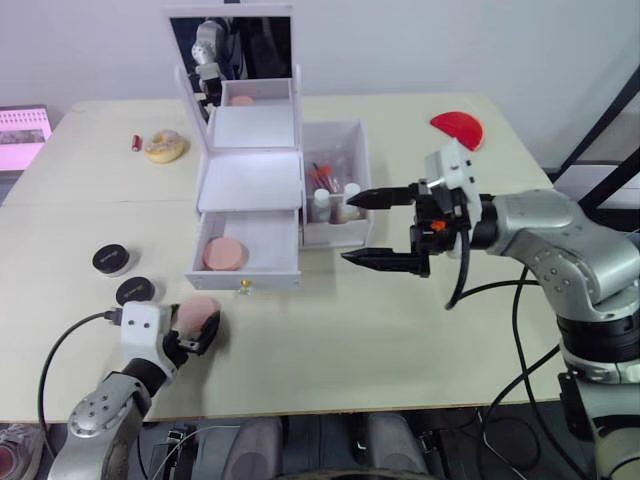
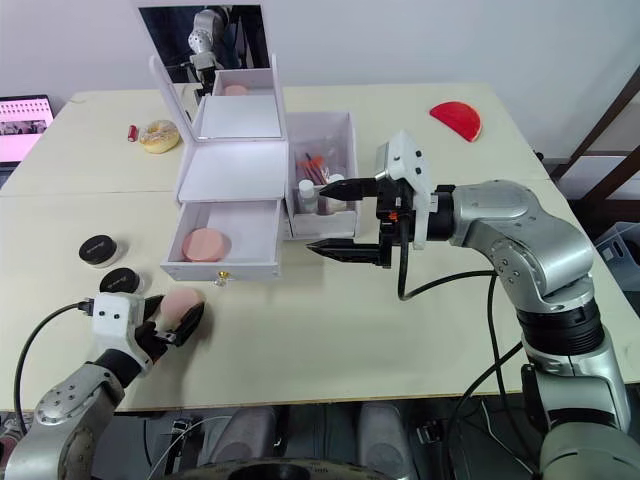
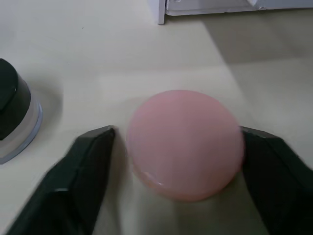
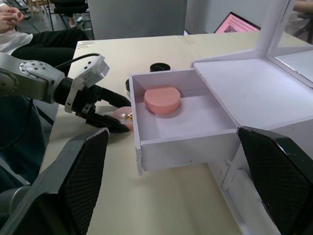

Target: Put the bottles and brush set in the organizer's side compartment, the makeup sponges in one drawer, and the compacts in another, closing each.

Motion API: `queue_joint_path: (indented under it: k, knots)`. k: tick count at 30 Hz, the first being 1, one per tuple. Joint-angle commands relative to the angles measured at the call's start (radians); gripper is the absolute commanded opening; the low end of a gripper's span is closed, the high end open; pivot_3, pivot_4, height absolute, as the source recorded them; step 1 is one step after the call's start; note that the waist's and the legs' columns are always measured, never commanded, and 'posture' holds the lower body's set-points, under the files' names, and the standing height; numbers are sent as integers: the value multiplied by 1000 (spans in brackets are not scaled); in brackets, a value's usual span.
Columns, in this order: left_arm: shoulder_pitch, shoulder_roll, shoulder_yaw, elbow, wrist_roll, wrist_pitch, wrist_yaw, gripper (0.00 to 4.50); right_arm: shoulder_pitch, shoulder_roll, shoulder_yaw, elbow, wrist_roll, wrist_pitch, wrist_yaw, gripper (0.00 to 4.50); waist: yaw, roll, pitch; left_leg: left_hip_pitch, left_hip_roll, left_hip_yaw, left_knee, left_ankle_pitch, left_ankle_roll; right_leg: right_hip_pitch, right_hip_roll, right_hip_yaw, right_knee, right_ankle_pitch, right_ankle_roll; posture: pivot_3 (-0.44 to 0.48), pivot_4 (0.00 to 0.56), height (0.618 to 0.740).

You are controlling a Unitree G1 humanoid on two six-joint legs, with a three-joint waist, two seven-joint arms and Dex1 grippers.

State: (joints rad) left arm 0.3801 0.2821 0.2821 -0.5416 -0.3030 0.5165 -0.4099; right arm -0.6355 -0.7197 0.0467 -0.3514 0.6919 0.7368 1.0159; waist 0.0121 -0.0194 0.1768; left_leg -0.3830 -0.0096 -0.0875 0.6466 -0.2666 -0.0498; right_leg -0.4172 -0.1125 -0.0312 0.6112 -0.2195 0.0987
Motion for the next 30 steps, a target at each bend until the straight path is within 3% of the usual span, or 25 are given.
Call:
queue_joint_path:
  k: [1, 11, 17, 24, 30]
  knots:
    - [11, -1, -35, 5, -31, 7, -16, 2650, -9, -9, -32, -25, 8, -5, -6, 4500, 1, 0, 0, 0, 0, 0, 0, 0, 0, 0, 0, 0, 0, -1, 2, 0, 150, 739]
    - [33, 24, 3, -29, -75, -26, -36, 2650, 11, -27, -35, -33, 6, 0, -11, 4500, 0, 0, 0, -1, 0, 0, 0, 0, 0, 0, 0, 0, 0, -1, 2, 0, 150, 739]
    - [85, 98, 187, -136, -224, -5, -75, 2650, 28, -29, -31, -39, 4, -3, -14, 4500, -2, -1, 0, -5, 1, 0, 0, 0, 0, -6, 0, 0, 0, -1, 2, 0, 150, 739]
    - [110, 259, 435, -189, -497, 90, -137, 2650, 43, -25, -26, -29, -12, -19, -16, 4500, 0, -1, 0, -6, 1, 0, 0, 0, 0, -7, 0, 0, -1, -1, 2, 0, 150, 739]
    - [-5, 501, 564, -69, -612, 153, -226, 2650, 55, -24, -39, -37, -13, -22, -24, 4500, 0, -1, 1, -6, 2, 0, -1, 0, 0, -7, 1, -1, -1, -1, 2, 0, 150, 739]
